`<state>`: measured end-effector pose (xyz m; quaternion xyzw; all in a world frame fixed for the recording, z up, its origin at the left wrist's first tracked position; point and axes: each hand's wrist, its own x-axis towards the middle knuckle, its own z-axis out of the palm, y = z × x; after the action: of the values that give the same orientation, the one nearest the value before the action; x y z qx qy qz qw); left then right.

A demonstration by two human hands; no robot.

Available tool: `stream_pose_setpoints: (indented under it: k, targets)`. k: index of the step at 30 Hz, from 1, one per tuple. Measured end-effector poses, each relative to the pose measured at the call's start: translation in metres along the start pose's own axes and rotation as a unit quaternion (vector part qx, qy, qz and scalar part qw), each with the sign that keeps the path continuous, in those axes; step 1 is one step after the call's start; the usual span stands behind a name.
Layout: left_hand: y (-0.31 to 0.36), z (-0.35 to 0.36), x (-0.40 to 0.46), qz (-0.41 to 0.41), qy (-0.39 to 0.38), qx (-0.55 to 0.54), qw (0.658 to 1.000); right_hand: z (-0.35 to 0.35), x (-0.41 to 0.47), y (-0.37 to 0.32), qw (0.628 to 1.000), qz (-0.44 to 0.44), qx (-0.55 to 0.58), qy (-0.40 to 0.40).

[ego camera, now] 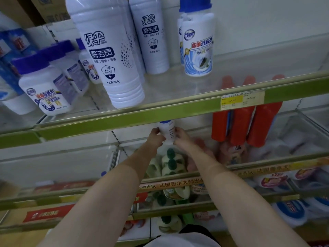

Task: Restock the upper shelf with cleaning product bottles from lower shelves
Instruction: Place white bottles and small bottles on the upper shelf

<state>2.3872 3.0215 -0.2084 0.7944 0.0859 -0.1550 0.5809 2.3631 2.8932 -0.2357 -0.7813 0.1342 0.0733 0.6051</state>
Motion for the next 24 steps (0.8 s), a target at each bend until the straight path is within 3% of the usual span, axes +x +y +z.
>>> stream_pose_setpoints:
  k: [3, 5, 14, 20, 24]
  targets:
    - [0.0, -0.006, -0.008, 0.007, 0.022, 0.003, 1.0, -0.003, -0.003, 0.003, 0.997, 0.012, 0.056, 0.047]
    - [0.002, -0.012, -0.013, 0.01, 0.039, -0.001, 0.999, -0.008, -0.012, 0.002, 0.997, 0.017, 0.024, 0.068]
    - [0.007, -0.021, -0.044, 0.047, 0.069, 0.04, 0.996, 0.005, -0.063, -0.002, 0.996, 0.041, -0.081, -0.023]
    - [0.0, -0.022, -0.074, -0.026, 0.044, -0.127, 0.991, 0.001, -0.096, -0.009, 0.996, 0.034, -0.085, -0.02]
    - [-0.006, -0.035, -0.097, -0.024, -0.003, -0.144, 0.989, -0.001, -0.13, -0.026, 0.994, 0.033, -0.104, 0.027]
